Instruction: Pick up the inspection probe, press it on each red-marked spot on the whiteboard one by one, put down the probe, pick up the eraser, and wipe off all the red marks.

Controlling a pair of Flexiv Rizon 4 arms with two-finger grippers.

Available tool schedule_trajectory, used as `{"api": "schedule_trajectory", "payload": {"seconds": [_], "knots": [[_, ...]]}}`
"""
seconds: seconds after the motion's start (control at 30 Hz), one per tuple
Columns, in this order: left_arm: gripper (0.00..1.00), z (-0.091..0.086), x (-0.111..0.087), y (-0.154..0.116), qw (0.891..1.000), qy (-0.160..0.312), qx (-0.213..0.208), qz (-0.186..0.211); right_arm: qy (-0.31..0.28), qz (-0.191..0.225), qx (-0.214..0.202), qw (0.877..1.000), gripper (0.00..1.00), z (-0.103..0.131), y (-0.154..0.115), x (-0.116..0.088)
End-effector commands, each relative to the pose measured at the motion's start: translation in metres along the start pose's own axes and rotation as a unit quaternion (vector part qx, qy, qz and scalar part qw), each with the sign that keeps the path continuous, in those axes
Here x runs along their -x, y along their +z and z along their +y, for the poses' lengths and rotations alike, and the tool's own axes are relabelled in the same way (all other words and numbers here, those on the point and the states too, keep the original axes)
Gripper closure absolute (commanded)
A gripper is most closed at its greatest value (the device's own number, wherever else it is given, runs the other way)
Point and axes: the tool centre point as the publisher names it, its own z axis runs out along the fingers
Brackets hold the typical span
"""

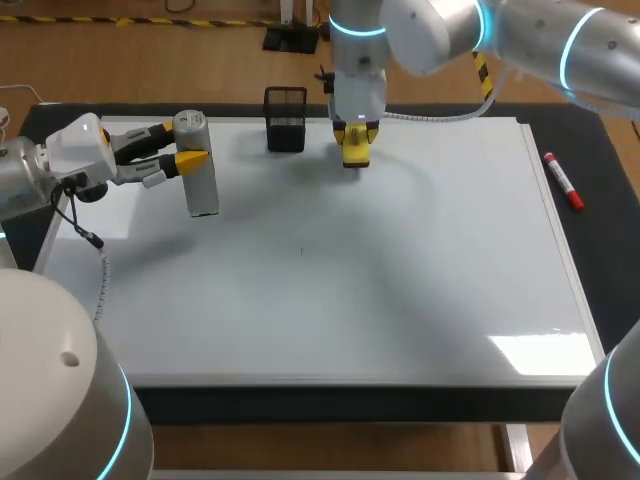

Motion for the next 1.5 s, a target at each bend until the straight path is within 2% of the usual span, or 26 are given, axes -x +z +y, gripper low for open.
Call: {"api": "schedule_trajectory", "payload": {"seconds": [0.03,0.67,1.5], "knots": [[1.0,-0.001,0.0,0.0,1.0,0.0,0.0,0.0,-0.001,0.001,0.017,1.0,1.0,-0.011,0.005,0.002],[1.0,-0.001,0.0,0.0,1.0,0.0,0.0,0.0,0.001,0.01,0.029,1.0,1.0,-0.032,0.018,0.002],[1.0,-0.001,0.0,0.0,1.0,0.0,0.0,0.0,0.007,0.002,0.045,0.999,1.0,-0.034,0.03,0.001]]}}
